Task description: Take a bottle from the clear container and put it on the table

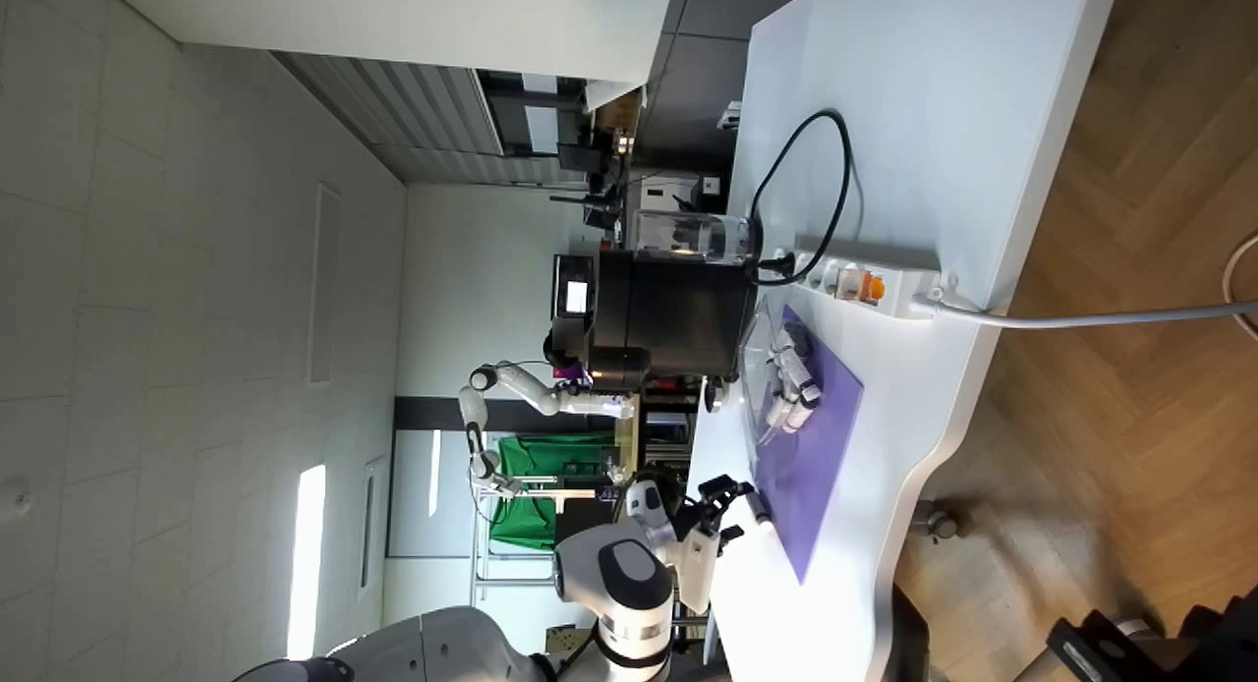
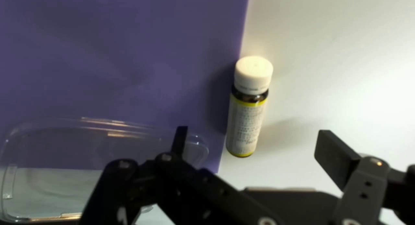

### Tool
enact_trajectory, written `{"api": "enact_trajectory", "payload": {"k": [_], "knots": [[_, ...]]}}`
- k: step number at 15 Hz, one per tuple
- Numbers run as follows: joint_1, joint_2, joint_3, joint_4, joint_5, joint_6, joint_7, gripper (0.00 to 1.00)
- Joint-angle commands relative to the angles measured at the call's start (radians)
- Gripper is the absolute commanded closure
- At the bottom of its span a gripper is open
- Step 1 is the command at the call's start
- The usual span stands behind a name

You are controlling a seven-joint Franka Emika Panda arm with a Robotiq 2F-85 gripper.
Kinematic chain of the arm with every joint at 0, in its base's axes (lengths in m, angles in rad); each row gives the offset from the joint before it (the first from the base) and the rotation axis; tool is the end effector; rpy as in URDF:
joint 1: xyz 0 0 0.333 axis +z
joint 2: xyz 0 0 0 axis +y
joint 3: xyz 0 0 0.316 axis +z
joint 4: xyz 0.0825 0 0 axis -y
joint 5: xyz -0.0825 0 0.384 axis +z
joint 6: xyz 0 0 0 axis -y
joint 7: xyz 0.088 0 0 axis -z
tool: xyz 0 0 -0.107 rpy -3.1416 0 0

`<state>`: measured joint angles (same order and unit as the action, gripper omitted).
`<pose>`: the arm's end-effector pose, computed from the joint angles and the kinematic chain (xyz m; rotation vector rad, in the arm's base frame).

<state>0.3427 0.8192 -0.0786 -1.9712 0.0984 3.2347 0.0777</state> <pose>0.6029 0.1552 0.0993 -3.0195 -0.1878 -0.6900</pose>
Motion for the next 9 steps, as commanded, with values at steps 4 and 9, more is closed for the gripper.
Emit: {"api": "enact_trajectory", "payload": {"k": [4, 9], "knots": [[-0.002, -0.215, 0.017, -0.15, -0.021, 0.016, -0.016, 0.0], [-0.056, -0.421, 0.098, -0.251, -0.029, -0.178, -0.014, 0.0]]}}
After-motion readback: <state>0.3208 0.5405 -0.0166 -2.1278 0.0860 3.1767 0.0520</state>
